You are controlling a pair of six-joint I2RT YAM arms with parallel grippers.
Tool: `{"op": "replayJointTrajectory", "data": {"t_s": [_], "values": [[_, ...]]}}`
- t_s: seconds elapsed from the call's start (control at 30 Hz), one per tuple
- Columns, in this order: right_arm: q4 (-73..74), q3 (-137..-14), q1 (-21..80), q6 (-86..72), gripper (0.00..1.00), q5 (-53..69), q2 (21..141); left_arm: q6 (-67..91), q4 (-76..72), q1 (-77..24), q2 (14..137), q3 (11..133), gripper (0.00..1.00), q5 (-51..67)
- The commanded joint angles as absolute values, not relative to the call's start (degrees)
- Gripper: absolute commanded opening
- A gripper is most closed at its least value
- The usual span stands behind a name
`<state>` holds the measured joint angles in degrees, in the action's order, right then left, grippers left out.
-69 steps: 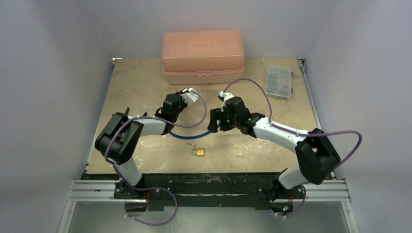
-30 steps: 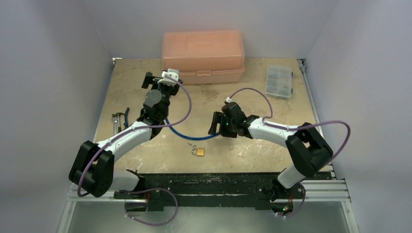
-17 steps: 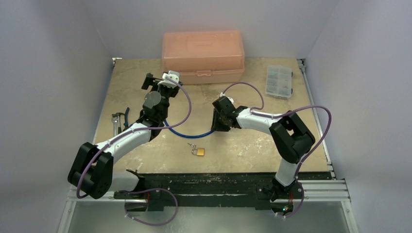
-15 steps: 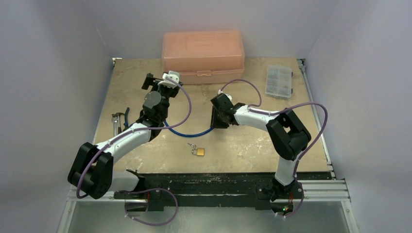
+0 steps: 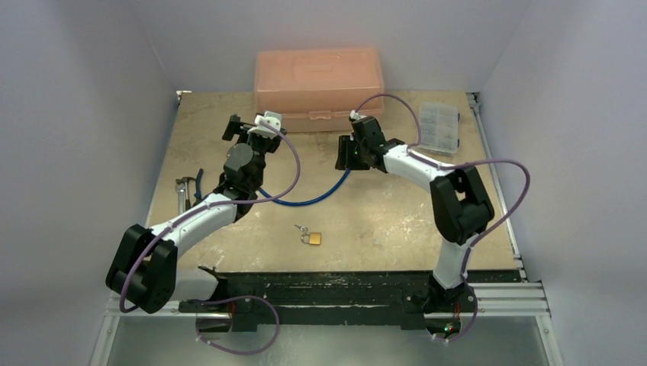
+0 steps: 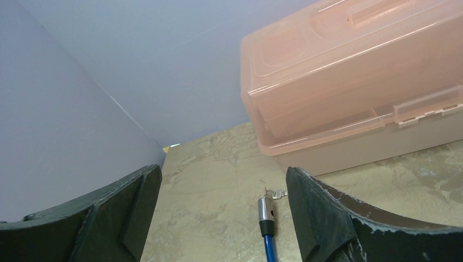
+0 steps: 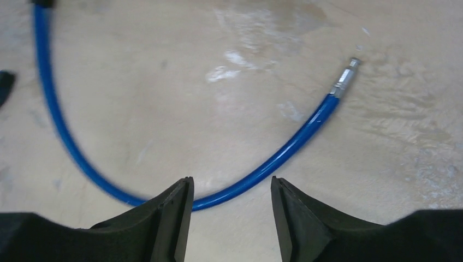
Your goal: Unlock with the key
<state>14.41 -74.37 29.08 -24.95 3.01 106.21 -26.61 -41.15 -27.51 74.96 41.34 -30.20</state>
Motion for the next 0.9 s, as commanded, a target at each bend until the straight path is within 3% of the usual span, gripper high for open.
{"op": "replayJointTrajectory", "data": {"t_s": [0.0,0.13,0.3,0.5,0.87], "values": [[11.5,-70.4,30.3,-19.0,0.63,11.0,98.0,-26.9,-44.1,-27.6,72.5,40.6,0.9,-29.5],[10.1,-65.2,32.3,-16.9,0.7,15.5,92.3,-26.7,-44.1,-27.6,72.6,40.7,0.9,-29.3],[13.6,-63.8,39.7,-13.7,0.79,12.3,87.6,-26.8,-44.1,-27.6,72.3,40.5,0.9,-29.4],[18.5,-64.2,47.0,-9.1,0.81,10.7,87.3,-27.2,-44.3,-27.6,72.2,40.4,0.89,-29.6],[28.0,-69.2,61.0,2.9,0.82,4.6,99.4,-27.8,-44.4,-27.6,72.3,40.2,0.9,-29.3]]}}
